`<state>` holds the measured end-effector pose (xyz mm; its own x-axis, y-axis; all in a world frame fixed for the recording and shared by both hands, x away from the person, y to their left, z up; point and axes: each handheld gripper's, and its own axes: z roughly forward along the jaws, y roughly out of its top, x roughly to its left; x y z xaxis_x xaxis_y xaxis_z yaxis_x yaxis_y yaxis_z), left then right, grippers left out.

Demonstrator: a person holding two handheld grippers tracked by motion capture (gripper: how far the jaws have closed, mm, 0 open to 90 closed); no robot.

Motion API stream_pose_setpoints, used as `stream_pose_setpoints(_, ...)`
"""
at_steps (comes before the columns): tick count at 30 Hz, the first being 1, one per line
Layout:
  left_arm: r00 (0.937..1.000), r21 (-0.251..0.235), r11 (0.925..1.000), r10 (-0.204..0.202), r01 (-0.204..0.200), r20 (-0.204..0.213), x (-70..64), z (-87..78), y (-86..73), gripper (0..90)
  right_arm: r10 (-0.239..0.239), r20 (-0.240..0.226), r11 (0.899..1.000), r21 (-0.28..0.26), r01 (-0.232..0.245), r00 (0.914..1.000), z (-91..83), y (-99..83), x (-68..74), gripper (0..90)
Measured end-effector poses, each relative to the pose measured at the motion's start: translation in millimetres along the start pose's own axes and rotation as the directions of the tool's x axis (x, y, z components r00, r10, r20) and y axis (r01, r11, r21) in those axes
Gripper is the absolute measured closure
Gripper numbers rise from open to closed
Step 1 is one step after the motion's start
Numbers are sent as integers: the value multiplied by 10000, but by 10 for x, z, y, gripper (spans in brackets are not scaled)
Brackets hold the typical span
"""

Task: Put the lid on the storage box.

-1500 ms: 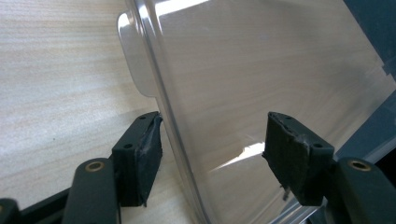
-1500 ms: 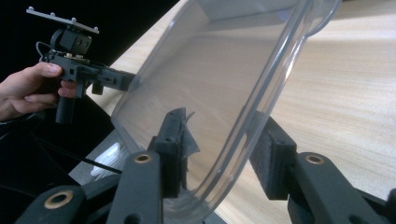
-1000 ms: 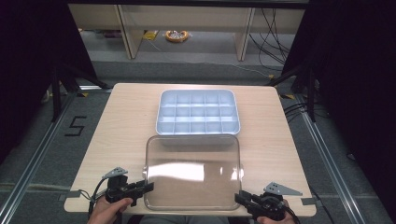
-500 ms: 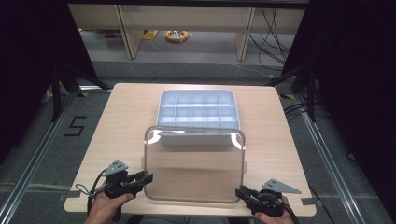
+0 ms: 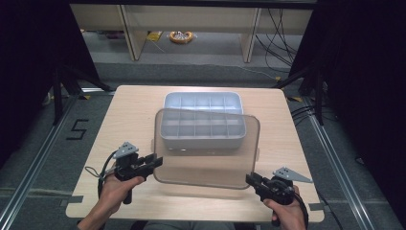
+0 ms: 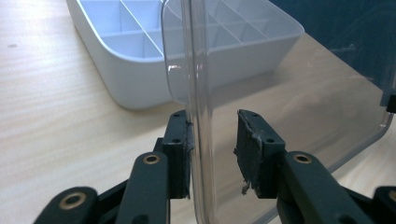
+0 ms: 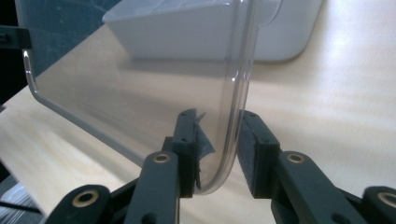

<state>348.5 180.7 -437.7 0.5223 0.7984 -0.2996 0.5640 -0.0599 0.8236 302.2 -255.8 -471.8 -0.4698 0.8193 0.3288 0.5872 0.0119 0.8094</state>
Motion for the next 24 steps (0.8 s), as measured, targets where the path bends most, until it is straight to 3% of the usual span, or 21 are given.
stream_pose_setpoints(1, 10000, 13, 10000, 6, -6, -61, 15, 13, 43, 651, -255, 51, 9995, -204, 256, 9997, 26, 87, -24, 706)
stream_pose_setpoints(2, 10000, 23, 10000, -12, 13, -96, 23, 20, 68, 651, -163, -106, 9993, -325, 160, 9998, 42, 121, -23, 706)
stream_pose_setpoints(9, 9993, -336, 9989, -319, 312, -199, 119, 112, 310, 648, -305, 166, 9972, -673, 316, 9994, 137, 430, -49, 700)
stream_pose_setpoints(10, 9989, -366, 9985, -418, 410, -198, 145, 132, 353, 648, 27, 158, 9985, -542, -18, 9999, 136, 481, -23, 700)
stream_pose_setpoints(11, 9987, -373, 9983, -460, 452, -217, 167, 151, 386, 647, -229, 223, 9971, -715, 245, 9995, 167, 541, -49, 700)
stream_pose_setpoints(12, 9982, -389, 9977, -564, 555, -212, 186, 174, 415, 647, -69, 134, 9977, -675, 77, 9999, 174, 590, -41, 700)
stream_pose_setpoints(13, 9978, -421, 9972, -629, 620, -216, 201, 192, 435, 647, -391, 228, 9963, -759, 407, 9990, 197, 639, -67, 700)
stream_pose_setpoints(14, 9975, -422, 9970, -662, 652, -233, 217, 215, 461, 643, -19, 271, 9968, -797, 41, 9996, 232, 712, -50, 699)
stream_pose_setpoints(15, 9971, -382, 9969, -701, 689, -295, 238, 241, 491, 643, -19, 271, 9968, -797, 41, 9996, 232, 712, -50, 699)
stream_pose_setpoints(16, 9968, -369, 9965, -755, 745, -268, 258, 260, 517, 641, -383, 419, 9947, -936, 421, 9984, 280, 813, -98, 698)
stream_pose_setpoints(17, 9960, -461, 9955, -845, 830, -299, 265, 279, 534, 641, -3, 334, 9964, -853, 32, 9994, 283, 844, -74, 697)
stream_pose_setpoints(21, 9948, -429, 9948, -938, 920, -406, 317, 344, 641, 641, -225, 455, 9954, -925, 267, 9987, 355, 966, -128, 693)
stream_pose_setpoints(22, 9939, -437, 9940, -1021, 1003, -417, 331, 367, 674, 641, 62, 502, 9964, -850, -19, 9987, 365, 988, -116, 691)
stream_pose_setpoints(24, 9927, -416, 9933, -1095, 1075, -509, 350, 410, 720, 638, -289, 583, 9947, -969, 344, 9979, 429, 1061, -168, 687)
